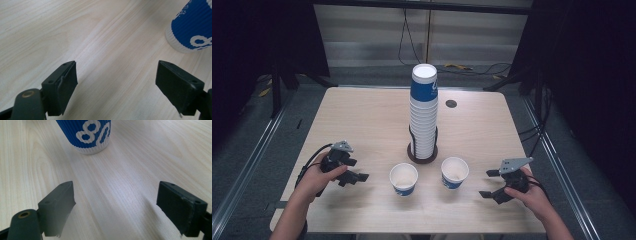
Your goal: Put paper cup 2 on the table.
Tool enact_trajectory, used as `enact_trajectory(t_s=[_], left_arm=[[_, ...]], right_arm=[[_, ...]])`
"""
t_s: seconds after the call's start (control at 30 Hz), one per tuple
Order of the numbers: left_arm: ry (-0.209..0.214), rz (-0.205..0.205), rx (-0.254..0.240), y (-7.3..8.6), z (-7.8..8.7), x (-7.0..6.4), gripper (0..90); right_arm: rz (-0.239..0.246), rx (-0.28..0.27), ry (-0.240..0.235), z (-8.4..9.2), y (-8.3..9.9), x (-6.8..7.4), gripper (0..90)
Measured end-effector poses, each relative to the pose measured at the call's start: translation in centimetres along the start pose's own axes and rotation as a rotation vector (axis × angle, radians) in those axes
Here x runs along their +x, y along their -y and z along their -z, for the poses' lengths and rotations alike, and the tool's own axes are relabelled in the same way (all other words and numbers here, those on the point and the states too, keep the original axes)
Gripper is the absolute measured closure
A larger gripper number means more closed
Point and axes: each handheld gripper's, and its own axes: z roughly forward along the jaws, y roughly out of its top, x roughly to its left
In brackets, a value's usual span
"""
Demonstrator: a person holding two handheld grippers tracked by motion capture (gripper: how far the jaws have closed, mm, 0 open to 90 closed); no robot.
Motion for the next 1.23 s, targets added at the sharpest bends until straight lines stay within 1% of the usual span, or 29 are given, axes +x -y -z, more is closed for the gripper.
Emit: enact_trajectory(t_s=[0.03,0.07,0.13,0.17,0.37,0.4,0.47,0.5,0.53,0.57,0.6,0.7,0.73,0.8,0.83,0.93,1.03,1.1,1.17,1.23], left_arm=[[0.001,0.008,-0.015,0.2,-0.1,0.0,17.6],[0.000,0.013,-0.019,0.3,-0.1,0.0,17.7],[0.003,0.008,-0.016,0.6,-0.2,0.1,17.7],[0.002,0.011,-0.023,0.8,-0.2,0.1,17.6],[-0.009,0.026,-0.023,1.8,-0.3,0.4,17.7],[-0.004,0.019,-0.021,2.0,-0.4,0.5,17.7],[0.000,0.021,-0.023,2.3,-0.4,0.5,17.7],[-0.004,0.019,-0.019,2.4,-0.4,0.5,17.7],[-0.004,0.017,-0.032,2.5,-0.4,0.5,17.7],[-0.006,0.015,-0.028,2.6,-0.3,0.5,17.7],[-0.010,0.015,-0.035,2.7,-0.4,0.4,17.7],[-0.022,-0.001,-0.027,2.8,-0.3,0.4,17.6],[-0.028,-0.001,-0.036,2.9,-0.3,0.3,17.7],[-0.035,-0.006,-0.035,3.0,-0.2,0.3,17.7],[-0.046,-0.014,-0.030,3.0,-0.1,0.3,17.7],[-0.057,-0.019,-0.033,3.2,-0.1,0.2,17.6],[-0.072,-0.038,-0.025,3.2,0.0,0.0,17.7],[-0.071,-0.041,-0.029,3.2,0.0,0.0,17.7],[-0.085,-0.066,-0.041,3.2,0.0,-0.2,17.6],[-0.093,-0.072,-0.038,3.2,-0.2,-0.3,17.6]], right_arm=[[0.001,-0.002,0.000,0.0,0.0,0.0,13.9],[0.000,-0.004,-0.001,0.0,0.0,0.0,13.9],[-0.002,-0.006,0.000,0.0,0.1,-0.1,13.9],[-0.002,-0.003,0.000,0.0,0.1,-0.1,13.9],[-0.015,-0.009,0.004,0.0,0.4,-0.3,13.9],[-0.013,-0.008,0.007,0.0,0.4,-0.3,13.9],[-0.015,-0.009,0.008,0.1,0.4,-0.3,13.9],[-0.015,-0.009,0.009,0.1,0.4,-0.3,13.9],[-0.018,-0.010,0.009,0.1,0.5,-0.3,13.9],[-0.023,-0.013,0.006,0.1,0.5,-0.3,13.9],[-0.021,-0.013,0.009,0.1,0.5,-0.3,13.9],[-0.018,-0.015,0.019,0.2,0.6,-0.3,13.9],[-0.019,-0.012,0.024,0.2,0.6,-0.4,13.9],[-0.022,-0.014,0.023,0.2,0.7,-0.4,13.9],[-0.024,-0.013,0.026,0.3,0.7,-0.4,13.9],[-0.025,-0.010,0.045,0.3,0.8,-0.4,13.9],[-0.029,-0.003,0.051,0.3,0.9,-0.4,13.9],[-0.029,-0.009,0.056,0.3,0.9,-0.4,13.9],[-0.034,-0.022,0.051,0.2,0.8,-0.4,13.9],[-0.030,-0.020,0.056,0.2,0.6,-0.3,13.9]])
